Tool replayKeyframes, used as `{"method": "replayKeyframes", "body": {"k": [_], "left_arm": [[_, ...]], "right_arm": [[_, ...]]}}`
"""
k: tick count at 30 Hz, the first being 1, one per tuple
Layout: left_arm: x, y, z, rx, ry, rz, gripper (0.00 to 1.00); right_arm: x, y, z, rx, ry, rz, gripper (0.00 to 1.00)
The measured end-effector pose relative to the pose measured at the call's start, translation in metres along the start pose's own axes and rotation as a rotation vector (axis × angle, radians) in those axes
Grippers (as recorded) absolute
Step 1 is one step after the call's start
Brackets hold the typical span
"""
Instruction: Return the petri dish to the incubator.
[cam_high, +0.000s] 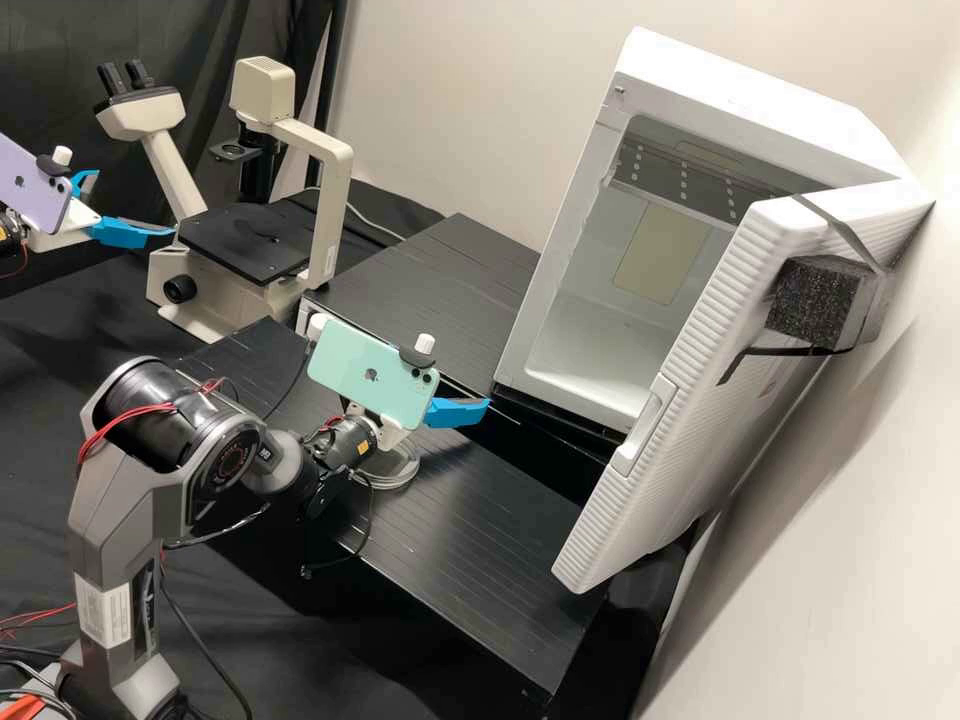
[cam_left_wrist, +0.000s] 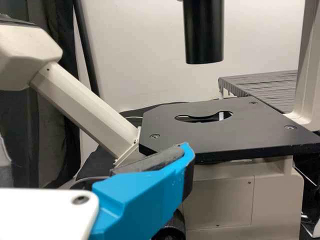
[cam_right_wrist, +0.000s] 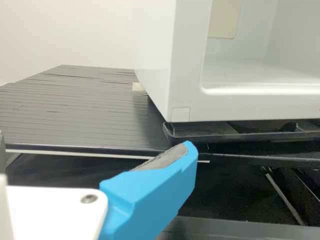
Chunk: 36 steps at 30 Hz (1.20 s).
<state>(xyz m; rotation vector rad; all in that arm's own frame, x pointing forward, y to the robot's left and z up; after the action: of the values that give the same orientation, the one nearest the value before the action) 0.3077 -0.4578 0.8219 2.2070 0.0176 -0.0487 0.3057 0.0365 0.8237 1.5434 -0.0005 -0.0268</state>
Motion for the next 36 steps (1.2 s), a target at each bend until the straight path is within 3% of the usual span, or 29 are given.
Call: {"method": "replayKeyframes", "body": {"k": [11,14,19,23,28,36], "left_arm": [[0.000,0.000,0.000,0.000,0.000,0.000,1.00],[0.000,0.000,0.000,0.000,0.000,0.000,1.00],[0.000,0.000,0.000,0.000,0.000,0.000,1.00],[0.000,0.000,0.000,0.000,0.000,0.000,1.00],[0.000,0.000,0.000,0.000,0.000,0.000,1.00],[0.000,0.000,0.000,0.000,0.000,0.000,1.00]], "right_arm": [[-0.003,-0.001,0.002,-0.001,0.000,0.004,1.00],[-0.019,0.001,0.007,-0.004,0.011,0.019,1.00],[-0.055,0.006,0.015,0.043,0.054,0.079,1.00],[-0.083,0.006,0.023,0.048,0.076,0.102,1.00],[-0.115,0.003,0.032,0.064,0.056,0.093,1.00],[-0.131,0.001,0.045,0.047,0.031,0.050,1.00]]}}
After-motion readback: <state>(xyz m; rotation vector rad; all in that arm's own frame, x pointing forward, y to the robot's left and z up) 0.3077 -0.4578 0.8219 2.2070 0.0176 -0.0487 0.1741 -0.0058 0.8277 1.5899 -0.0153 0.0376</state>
